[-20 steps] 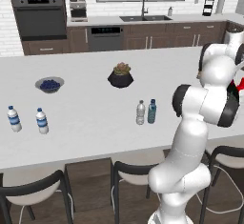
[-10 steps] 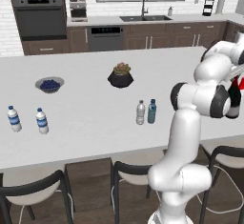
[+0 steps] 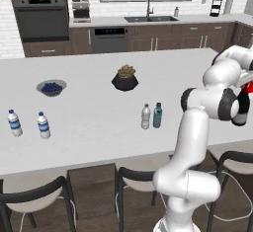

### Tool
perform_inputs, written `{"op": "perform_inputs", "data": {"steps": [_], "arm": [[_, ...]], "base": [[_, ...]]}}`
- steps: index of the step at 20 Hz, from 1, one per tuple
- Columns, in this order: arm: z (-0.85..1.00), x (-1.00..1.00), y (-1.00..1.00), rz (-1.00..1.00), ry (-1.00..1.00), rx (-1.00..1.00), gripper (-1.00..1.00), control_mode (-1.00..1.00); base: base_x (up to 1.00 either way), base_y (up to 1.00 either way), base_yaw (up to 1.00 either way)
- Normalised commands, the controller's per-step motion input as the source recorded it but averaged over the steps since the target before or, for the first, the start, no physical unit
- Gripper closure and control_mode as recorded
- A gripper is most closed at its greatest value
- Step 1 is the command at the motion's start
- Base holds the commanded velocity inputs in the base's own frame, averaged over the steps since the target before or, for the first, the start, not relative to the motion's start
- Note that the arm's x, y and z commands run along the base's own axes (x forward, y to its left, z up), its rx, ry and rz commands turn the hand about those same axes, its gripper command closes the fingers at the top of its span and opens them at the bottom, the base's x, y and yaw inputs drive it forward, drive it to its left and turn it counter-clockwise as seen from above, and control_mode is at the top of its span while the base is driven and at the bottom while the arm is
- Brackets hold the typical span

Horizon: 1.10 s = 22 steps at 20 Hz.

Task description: Move the plastic bottles in the middle to the plastics group, and the glass bottles in the middle to the glass group.

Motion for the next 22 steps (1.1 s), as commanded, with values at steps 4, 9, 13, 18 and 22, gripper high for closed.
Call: {"op": "perform_inputs", "data": {"steps": [4, 9, 13, 18, 22], "arm": [[-0.29, 0.20, -0.15, 0.00, 0.00, 0.06, 1.00, -1.00], [-0.35, 0.07, -0.27, 0.00, 0.00, 0.06, 1.00, -1.00], [-0.35, 0.08, -0.23, 0.00, 0.00, 0.04, 1.00, -1.00], [-0.56, -0.04, 0.15, 0.00, 0.00, 0.00, 1.00, -1.00], [-0.49, 0.00, 0.15, 0.00, 0.00, 0.00, -1.00, -1.00]], "base": [[0.00, 0.00, 0.00], [0.00, 0.00, 0.00], [0.00, 0.00, 0.00], [0.00, 0.00, 0.00], [0.00, 0.00, 0.00]]}}
